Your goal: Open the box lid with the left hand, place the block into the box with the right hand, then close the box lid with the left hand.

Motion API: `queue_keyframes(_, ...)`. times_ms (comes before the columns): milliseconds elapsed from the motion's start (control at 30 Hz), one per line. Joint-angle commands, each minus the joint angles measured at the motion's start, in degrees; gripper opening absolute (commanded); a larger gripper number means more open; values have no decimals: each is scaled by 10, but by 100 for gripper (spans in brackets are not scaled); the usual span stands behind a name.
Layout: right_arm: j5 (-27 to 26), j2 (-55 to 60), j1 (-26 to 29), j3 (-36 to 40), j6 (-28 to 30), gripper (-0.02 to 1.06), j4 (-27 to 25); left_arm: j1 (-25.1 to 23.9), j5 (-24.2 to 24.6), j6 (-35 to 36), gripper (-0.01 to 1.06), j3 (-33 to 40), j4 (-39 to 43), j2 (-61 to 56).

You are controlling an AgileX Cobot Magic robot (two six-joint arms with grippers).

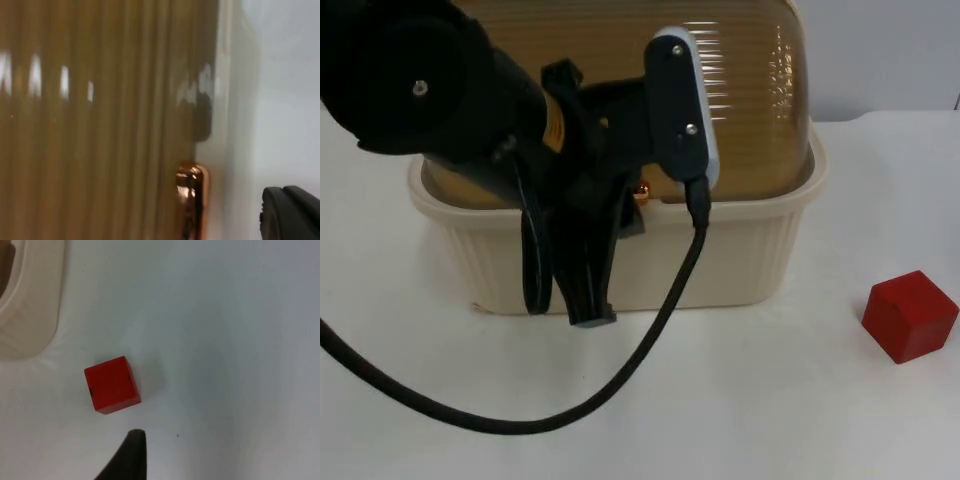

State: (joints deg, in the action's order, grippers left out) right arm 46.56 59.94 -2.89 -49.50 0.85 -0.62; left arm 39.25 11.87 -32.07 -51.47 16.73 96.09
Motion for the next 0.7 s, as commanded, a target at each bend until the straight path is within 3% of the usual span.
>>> queue_keyframes(0,-9,-2,4,-4,0,105,1,0,-18,4,0,-3,9,2)
queue_keyframes(233,-9,-2,4,-4,0,105,1,-2,-33,15,0,-3,35,24)
queue_keyframes(667,-9,-2,4,-4,0,105,1,-54,-69,25,0,-3,34,28)
